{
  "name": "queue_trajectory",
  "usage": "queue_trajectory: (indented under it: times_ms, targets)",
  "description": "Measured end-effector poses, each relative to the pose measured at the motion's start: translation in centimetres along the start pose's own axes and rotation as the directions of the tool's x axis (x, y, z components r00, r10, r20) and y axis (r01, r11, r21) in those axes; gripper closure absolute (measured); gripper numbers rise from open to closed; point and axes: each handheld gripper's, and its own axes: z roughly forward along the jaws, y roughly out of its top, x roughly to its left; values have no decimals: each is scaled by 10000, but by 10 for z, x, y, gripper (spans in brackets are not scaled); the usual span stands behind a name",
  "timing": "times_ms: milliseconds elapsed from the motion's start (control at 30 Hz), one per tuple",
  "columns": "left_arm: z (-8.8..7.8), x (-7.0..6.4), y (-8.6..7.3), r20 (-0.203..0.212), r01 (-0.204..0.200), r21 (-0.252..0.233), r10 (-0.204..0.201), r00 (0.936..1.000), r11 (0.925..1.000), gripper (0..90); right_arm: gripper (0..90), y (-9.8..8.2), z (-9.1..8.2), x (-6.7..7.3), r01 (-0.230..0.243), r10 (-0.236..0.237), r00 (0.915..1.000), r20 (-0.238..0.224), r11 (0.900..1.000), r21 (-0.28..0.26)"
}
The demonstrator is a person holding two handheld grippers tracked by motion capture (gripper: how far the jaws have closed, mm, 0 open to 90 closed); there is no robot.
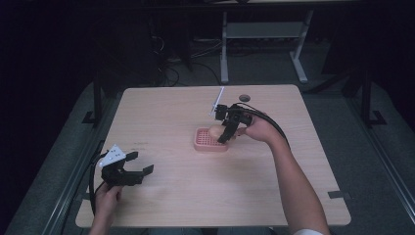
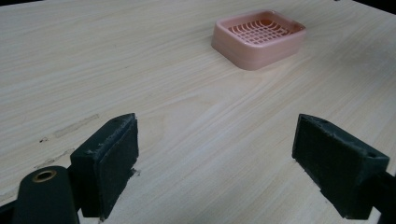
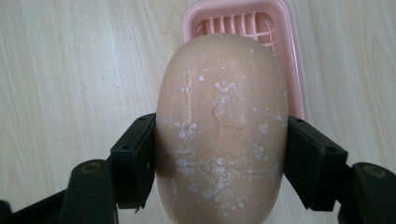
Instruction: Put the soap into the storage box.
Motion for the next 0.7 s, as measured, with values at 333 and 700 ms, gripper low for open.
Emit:
queue_trajectory:
  times_ms: [333,700]
  targets:
    - [0,0,0,2,-34,40,34,10000,10000,143,318,12,2,-5,38,-39,10000,-4,9999,-132]
    - [1,0,0,34,3,31,-3,10000,10000,142,318,20,27,-12,22,-17,9996,-267,9998,189]
